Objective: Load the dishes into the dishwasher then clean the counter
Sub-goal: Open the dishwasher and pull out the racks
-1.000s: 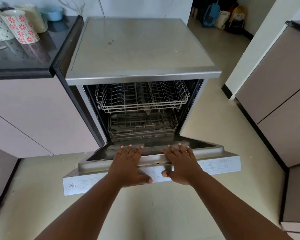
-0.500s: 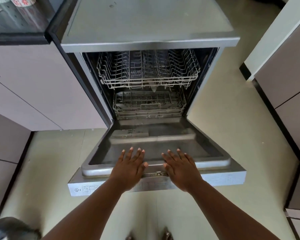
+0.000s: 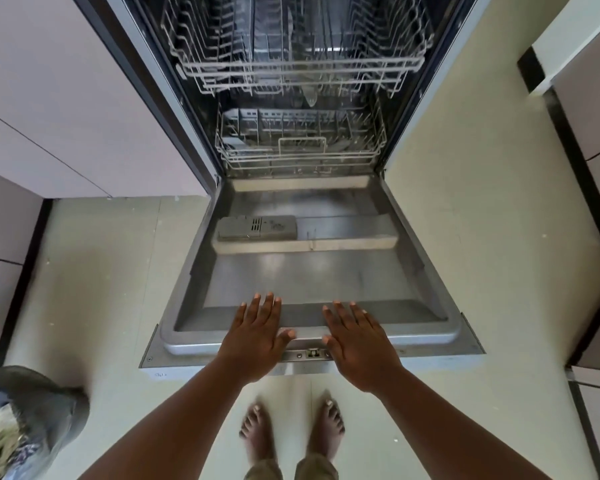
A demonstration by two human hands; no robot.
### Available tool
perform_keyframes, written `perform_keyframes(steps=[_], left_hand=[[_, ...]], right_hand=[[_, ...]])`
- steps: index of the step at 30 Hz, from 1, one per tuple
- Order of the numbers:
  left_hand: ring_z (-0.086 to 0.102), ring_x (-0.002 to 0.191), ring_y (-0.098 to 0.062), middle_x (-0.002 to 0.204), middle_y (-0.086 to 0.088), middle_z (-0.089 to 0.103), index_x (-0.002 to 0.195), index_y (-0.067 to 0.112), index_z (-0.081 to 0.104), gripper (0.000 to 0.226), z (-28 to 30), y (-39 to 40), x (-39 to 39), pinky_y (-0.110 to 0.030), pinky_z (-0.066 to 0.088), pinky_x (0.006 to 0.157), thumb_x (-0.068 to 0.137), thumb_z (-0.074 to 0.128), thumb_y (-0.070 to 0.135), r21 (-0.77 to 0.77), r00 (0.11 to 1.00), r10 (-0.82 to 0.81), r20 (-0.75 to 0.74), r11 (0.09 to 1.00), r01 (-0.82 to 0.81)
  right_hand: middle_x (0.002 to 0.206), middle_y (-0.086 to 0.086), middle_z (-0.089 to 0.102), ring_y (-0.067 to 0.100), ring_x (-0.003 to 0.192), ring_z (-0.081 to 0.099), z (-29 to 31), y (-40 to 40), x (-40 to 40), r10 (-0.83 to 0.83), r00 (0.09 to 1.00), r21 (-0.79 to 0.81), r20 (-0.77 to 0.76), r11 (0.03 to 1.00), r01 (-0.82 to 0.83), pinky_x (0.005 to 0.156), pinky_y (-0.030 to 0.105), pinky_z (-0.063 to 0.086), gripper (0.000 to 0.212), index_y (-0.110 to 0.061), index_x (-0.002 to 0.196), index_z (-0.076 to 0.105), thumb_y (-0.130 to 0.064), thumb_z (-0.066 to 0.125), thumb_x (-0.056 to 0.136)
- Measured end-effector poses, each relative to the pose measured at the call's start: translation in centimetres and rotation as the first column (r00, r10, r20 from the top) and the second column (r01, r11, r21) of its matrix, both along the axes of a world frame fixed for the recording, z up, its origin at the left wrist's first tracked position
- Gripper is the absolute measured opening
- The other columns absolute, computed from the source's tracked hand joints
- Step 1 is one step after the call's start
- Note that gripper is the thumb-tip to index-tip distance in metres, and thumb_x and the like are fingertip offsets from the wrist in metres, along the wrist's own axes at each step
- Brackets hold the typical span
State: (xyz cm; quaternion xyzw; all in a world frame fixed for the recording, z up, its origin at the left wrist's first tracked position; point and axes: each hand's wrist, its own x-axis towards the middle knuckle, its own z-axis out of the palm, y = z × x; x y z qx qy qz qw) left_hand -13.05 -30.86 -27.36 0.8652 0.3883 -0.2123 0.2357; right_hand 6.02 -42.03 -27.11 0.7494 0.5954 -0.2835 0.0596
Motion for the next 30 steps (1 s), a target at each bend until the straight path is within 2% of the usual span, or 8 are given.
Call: perform_keyframes(steps=[5, 8, 11, 16, 19, 25, 27, 30], left_hand=[[-0.017, 0.147, -0.022, 0.161, -0.004, -0.015, 0.153, 0.015, -0.01, 0.118, -4.0, -1.7, -0.9, -0.036, -0.013, 0.115, 0.059, -0.03, 0.082, -0.103, 0.998, -0.015, -0.053, 0.995, 0.009], [-0.014, 0.148, -0.024, 0.161, -0.005, -0.014, 0.154, 0.015, -0.008, 0.122, -6.7, -2.7, -1.3, -0.039, -0.009, 0.118, 0.056, -0.029, 0.084, -0.158, 0.997, -0.013, -0.078, 0.987, 0.001], [-0.015, 0.148, -0.024, 0.161, -0.005, -0.015, 0.154, 0.017, -0.008, 0.117, -9.4, -3.3, -1.5, -0.04, -0.008, 0.118, 0.06, -0.025, 0.084, -0.193, 0.994, -0.015, -0.108, 0.981, -0.006], [-0.016, 0.148, -0.026, 0.161, -0.008, -0.017, 0.154, 0.016, -0.011, 0.106, -13.6, -3.9, -1.8, -0.042, -0.01, 0.117, 0.068, -0.017, 0.079, -0.227, 0.985, -0.05, -0.167, 0.974, 0.011], [-0.014, 0.148, -0.028, 0.16, -0.01, -0.017, 0.153, 0.013, -0.012, 0.124, -16.2, -4.2, -2.0, -0.043, -0.01, 0.117, 0.052, -0.036, 0.081, -0.232, 0.98, -0.077, -0.185, 0.972, 0.033], [-0.017, 0.147, -0.027, 0.159, -0.008, -0.022, 0.151, 0.013, -0.018, 0.129, -20.2, -4.7, -1.9, -0.042, -0.011, 0.117, 0.043, -0.042, 0.08, -0.263, 0.967, -0.094, -0.236, 0.964, 0.03], [-0.018, 0.147, -0.027, 0.159, -0.009, -0.023, 0.151, 0.013, -0.018, 0.111, -21.4, -4.7, -1.8, -0.043, -0.01, 0.119, 0.065, -0.025, 0.082, -0.266, 0.96, -0.099, -0.261, 0.963, 0.027], [-0.016, 0.148, -0.027, 0.159, -0.009, -0.022, 0.152, 0.012, -0.017, 0.082, -23.0, -4.6, -1.3, -0.044, -0.008, 0.119, 0.097, 0.017, 0.062, -0.277, 0.936, -0.14, -0.322, 0.96, 0.049]], right_hand=[[0.14, 0.008, 0.055, 0.035, 0.126, 0.054, -4.1, -1.7, -0.9, 0.017, 0.999, -0.088, -0.036, 0.996, -0.02, 0.098, 0.047, 0.046, 0.06, -0.017, 0.137, 0.056, -0.048, 0.02, 0.099], [0.16, 0.006, 0.024, 0.034, 0.146, 0.023, -6.2, -2.2, -1.3, 0.069, 0.995, -0.133, -0.068, 0.988, -0.077, 0.116, 0.046, 0.02, 0.079, -0.022, 0.153, 0.028, -0.056, 0.002, 0.087], [0.164, 0.001, 0.002, 0.028, 0.15, 0.001, -8.4, -2.5, -1.5, 0.051, 0.995, -0.195, -0.091, 0.978, -0.068, 0.119, 0.04, 0.003, 0.093, -0.026, 0.156, 0.007, -0.062, -0.017, 0.074], [0.164, 0.007, 0.0, 0.034, 0.15, 0.0, -12.8, -2.7, -1.8, 0.073, 0.994, -0.263, -0.083, 0.96, -0.093, 0.119, 0.043, 0.002, 0.117, -0.022, 0.157, 0.001, -0.068, -0.042, 0.058], [0.163, 0.011, 0.003, 0.038, 0.149, 0.003, -15.0, -3.0, -1.9, 0.067, 0.993, -0.28, -0.099, 0.955, -0.092, 0.119, 0.047, 0.003, 0.117, -0.018, 0.156, 0.005, -0.067, -0.044, 0.061], [0.162, 0.015, 0.005, 0.042, 0.147, 0.009, -19.4, -3.5, -2.6, 0.077, 0.994, -0.322, -0.074, 0.942, -0.097, 0.118, 0.05, 0.008, 0.107, -0.015, 0.156, 0.008, -0.064, -0.037, 0.072], [0.162, 0.012, -0.01, 0.038, 0.149, -0.005, -20.7, -3.6, -2.8, 0.085, 0.992, -0.377, -0.096, 0.919, -0.116, 0.119, 0.046, -0.002, 0.107, -0.018, 0.155, -0.007, -0.069, -0.036, 0.066], [0.161, 0.011, -0.016, 0.037, 0.148, -0.011, -22.6, -3.1, -3.0, 0.068, 0.994, -0.421, -0.09, 0.902, -0.1, 0.119, 0.045, -0.005, 0.079, -0.018, 0.154, -0.012, -0.058, -0.009, 0.087]])
